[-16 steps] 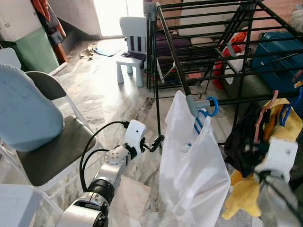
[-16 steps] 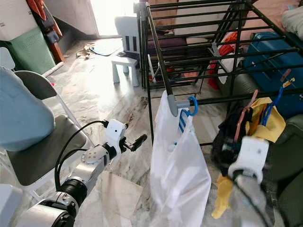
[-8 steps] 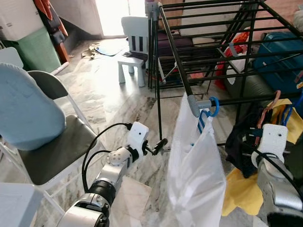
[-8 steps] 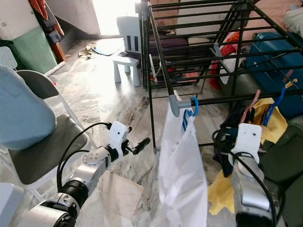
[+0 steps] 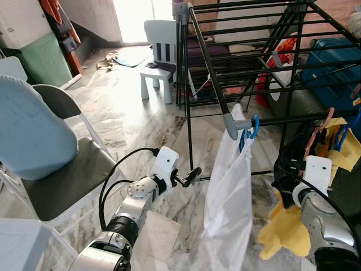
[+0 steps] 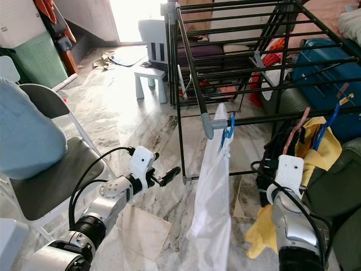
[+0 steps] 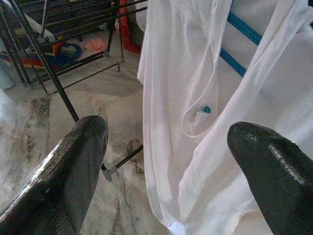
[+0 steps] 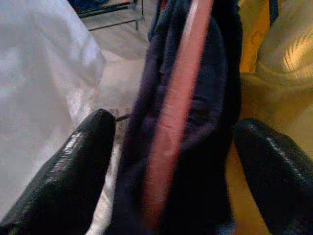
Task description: Hang hanger
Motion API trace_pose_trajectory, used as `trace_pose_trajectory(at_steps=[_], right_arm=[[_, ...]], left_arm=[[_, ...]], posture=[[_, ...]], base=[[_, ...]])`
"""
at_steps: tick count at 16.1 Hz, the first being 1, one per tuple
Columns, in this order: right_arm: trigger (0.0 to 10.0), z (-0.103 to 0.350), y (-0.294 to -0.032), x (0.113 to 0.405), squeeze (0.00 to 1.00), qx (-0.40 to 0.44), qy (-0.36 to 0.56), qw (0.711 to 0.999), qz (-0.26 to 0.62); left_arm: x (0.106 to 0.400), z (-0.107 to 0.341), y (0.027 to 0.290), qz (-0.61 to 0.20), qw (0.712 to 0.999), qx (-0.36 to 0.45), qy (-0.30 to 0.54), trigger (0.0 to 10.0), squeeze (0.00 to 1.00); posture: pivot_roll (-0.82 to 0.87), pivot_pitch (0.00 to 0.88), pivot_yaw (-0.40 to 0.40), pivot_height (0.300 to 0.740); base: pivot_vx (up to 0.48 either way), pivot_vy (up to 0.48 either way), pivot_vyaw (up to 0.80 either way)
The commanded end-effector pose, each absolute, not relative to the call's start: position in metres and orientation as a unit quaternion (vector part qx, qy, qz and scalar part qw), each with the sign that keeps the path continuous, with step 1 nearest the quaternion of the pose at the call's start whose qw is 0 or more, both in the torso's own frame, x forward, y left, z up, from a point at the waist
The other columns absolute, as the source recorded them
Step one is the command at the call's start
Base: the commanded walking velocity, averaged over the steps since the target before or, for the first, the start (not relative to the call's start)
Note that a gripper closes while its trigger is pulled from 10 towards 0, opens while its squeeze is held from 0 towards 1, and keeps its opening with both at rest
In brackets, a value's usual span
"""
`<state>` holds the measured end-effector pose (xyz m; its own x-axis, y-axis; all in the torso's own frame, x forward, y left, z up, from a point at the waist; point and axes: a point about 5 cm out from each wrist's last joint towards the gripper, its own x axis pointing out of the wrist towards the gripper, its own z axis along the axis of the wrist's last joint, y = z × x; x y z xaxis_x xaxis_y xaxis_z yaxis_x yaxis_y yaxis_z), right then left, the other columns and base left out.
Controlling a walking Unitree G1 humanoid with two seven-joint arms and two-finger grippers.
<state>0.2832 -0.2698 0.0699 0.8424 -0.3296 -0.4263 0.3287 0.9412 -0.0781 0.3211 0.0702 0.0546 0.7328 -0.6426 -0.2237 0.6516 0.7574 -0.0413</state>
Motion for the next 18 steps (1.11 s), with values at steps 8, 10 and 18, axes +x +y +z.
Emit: trace_pose_trajectory(at_steps=[8, 10, 18], right_arm=[[10.0, 0.075, -0.282, 0.293, 0.00, -0.032, 0.217, 0.959, -0.179], [10.0, 0.075, -0.287, 0.298, 0.00, -0.046, 0.220, 0.958, -0.177], [0.0, 0.080, -0.300, 0.306, 0.00, -0.069, 0.211, 0.959, -0.174]], left_arm=[[0.320, 0.054, 0.068, -0.358, 0.926, 0.028, 0.118, 10.0, 0.00], [0.319, 0.053, 0.067, -0.359, 0.925, 0.028, 0.119, 10.0, 0.00], [0.318, 0.052, 0.063, -0.360, 0.925, 0.025, 0.124, 10.0, 0.00]], posture=[[-0.08, 0.000, 0.072, 0.740], [-0.08, 0.000, 0.073, 0.740], [-0.09, 0.000, 0.069, 0.740]], base=[[0.000, 0.000, 0.00], [0.000, 0.000, 0.00], [0.000, 0.000, 0.00]])
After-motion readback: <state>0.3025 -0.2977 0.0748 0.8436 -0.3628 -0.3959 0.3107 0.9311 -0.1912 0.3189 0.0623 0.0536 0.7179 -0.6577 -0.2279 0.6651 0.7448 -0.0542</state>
